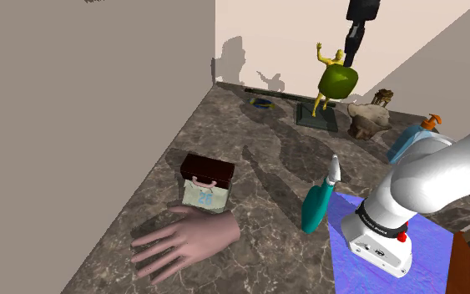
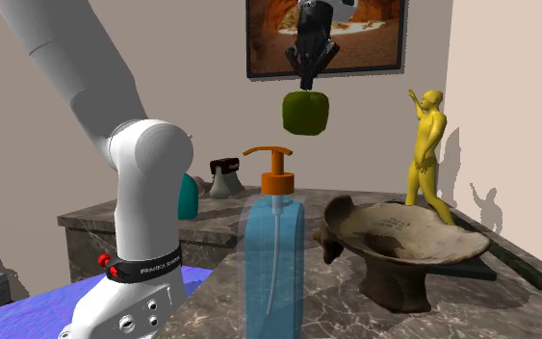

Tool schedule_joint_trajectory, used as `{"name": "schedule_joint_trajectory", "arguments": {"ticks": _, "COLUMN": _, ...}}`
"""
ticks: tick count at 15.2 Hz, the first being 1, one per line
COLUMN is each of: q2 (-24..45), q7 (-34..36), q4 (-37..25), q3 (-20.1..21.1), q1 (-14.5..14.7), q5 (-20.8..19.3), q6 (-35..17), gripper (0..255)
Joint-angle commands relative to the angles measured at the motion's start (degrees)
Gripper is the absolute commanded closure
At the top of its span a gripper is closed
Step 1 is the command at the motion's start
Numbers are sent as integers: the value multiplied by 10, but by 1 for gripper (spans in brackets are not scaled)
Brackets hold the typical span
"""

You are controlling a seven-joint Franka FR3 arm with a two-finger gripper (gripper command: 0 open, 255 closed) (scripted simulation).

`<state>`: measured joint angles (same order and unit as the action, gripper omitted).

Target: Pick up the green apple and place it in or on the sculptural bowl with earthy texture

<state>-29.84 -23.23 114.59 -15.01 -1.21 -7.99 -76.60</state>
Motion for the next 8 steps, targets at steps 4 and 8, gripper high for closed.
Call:
{"name": "schedule_joint_trajectory", "arguments": {"ticks": 4, "q2": 1, "q7": -75, "q4": -30, "q3": -53, "q1": -19, "q5": -37, "q6": 20, "gripper": 255}}
{"name": "schedule_joint_trajectory", "arguments": {"ticks": 8, "q2": 12, "q7": -136, "q4": -63, "q3": -96, "q1": -31, "q5": -63, "q6": 32, "gripper": 255}}
